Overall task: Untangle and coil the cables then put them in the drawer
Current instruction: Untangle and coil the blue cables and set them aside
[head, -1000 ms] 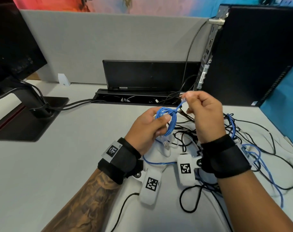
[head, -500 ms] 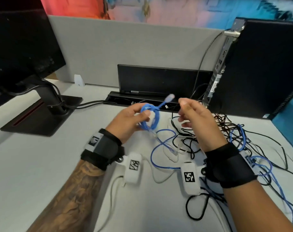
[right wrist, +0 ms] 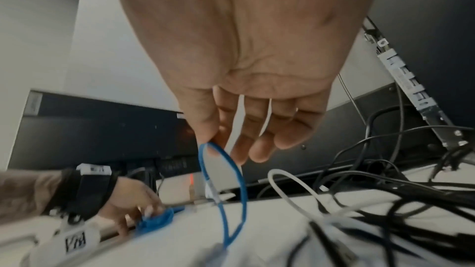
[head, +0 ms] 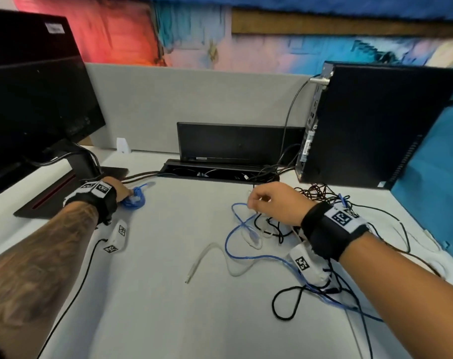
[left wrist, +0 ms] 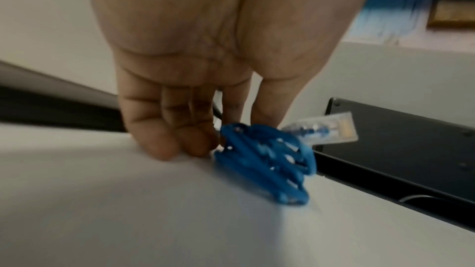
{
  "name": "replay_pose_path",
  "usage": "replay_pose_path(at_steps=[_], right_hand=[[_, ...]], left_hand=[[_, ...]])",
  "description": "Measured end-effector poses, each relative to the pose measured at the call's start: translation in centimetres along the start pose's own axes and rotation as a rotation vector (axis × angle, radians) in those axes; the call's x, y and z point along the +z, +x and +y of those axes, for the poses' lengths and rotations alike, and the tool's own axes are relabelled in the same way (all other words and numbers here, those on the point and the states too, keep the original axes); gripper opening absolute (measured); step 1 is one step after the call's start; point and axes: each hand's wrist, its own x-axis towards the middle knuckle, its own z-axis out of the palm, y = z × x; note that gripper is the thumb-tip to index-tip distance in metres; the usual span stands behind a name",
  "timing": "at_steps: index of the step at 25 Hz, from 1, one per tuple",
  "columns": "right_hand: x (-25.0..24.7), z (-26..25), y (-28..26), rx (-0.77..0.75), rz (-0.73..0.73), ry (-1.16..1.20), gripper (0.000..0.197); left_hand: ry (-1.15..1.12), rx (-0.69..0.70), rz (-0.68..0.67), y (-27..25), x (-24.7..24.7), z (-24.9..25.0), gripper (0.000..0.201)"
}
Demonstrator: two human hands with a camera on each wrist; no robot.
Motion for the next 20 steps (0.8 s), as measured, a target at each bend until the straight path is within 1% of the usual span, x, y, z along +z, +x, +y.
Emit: replay_pose_path(at_steps=[1,2,3,4,5,6,7,8,9,10,11,12,13,14,15,16,17,18,19,20], right_hand=[[-0.3,-0.2,-0.1,-0.022,0.035,0.026,0.013],[-0.8,-0.7,-0.2,-0.055,0.071,0.058,0.014],[-1.4,-1.4,-0.4,-0.091,0.107,0.106,0.016],[-2.1,-2.3,-0.5,-0.117,0.14,0.173,0.016],[-2.8,-3.3,-0.4,-0.145,0.166,0.248,0.017],[-3.4,-4.4,-0.3,-0.172,0.187,0.324,0.017],[-4.1,-5.5,-0.2,-0.198,0.211,0.393,0.018],[-4.6,-6.4,-0.2,-0.226,0.24,0.452,0.018],[-5.1,-7.1,-0.3,-0.242,0.285,0.475,0.018],[-5.4,-7.3,-0.5,-0.252,0.335,0.476,0.015],[-5.5,-7.3,-0.9,-0.239,0.375,0.464,0.009],[-5.4,-6.8,-1.4,-0.201,0.38,0.468,0.004],[-5.0,-6.3,-2.0,-0.132,0.328,0.469,0.015],[-4.2,-5.3,-2.6,-0.051,0.198,0.466,0.026],[-3.2,-4.5,-3.5,0.026,0.003,0.437,0.033],[-2.3,-3.7,-4.5,0.069,-0.19,0.392,0.035],[-1.7,-2.9,-5.3,0.077,-0.32,0.359,0.031],[-1.7,-2.1,-5.9,0.075,-0.34,0.347,0.025],[-2.0,-1.6,-6.1,0.08,-0.278,0.355,0.017],[-2.7,-1.1,-6.1,0.095,-0.157,0.376,0.013]], left_hand=[[0.052,0.034,0.023,-1.0,-0.8,0.6,0.068],[0.079,0.109,0.071,-2.7,-2.0,1.7,0.064],[0.05,0.243,0.141,-5.1,-3.4,3.4,0.056],[-0.103,0.383,0.174,-7.8,-4.6,5.3,0.047],[-0.357,0.522,0.125,-11.1,-5.5,7.6,0.04],[-0.612,0.653,-0.015,-14.8,-6.3,10.2,0.038],[-0.756,0.769,-0.174,-17.6,-6.7,12.4,0.038],[-0.816,0.869,-0.308,-19.7,-6.8,14.2,0.034],[-0.854,0.937,-0.405,-20.7,-6.6,15.7,0.025],[-0.891,0.972,-0.441,-21.0,-6.3,16.7,0.018],[-0.948,0.967,-0.437,-20.9,-6.2,17.3,0.019],[-1.003,0.927,-0.403,-20.5,-6.3,17.7,0.023],[-1.069,0.868,-0.373,-20.0,-6.4,17.7,0.024],[-1.14,0.807,-0.352,-19.5,-6.7,17.7,0.024],[-1.216,0.756,-0.343,-18.9,-7.0,17.6,0.024],[-1.276,0.719,-0.334,-18.2,-7.3,17.4,0.023],[-1.305,0.697,-0.314,-17.6,-7.6,17.1,0.023],[-1.293,0.69,-0.281,-17.0,-7.7,16.7,0.022],[-1.237,0.691,-0.244,-16.7,-7.7,16.3,0.022],[-1.139,0.712,-0.217,-16.7,-7.5,16.0,0.021]])
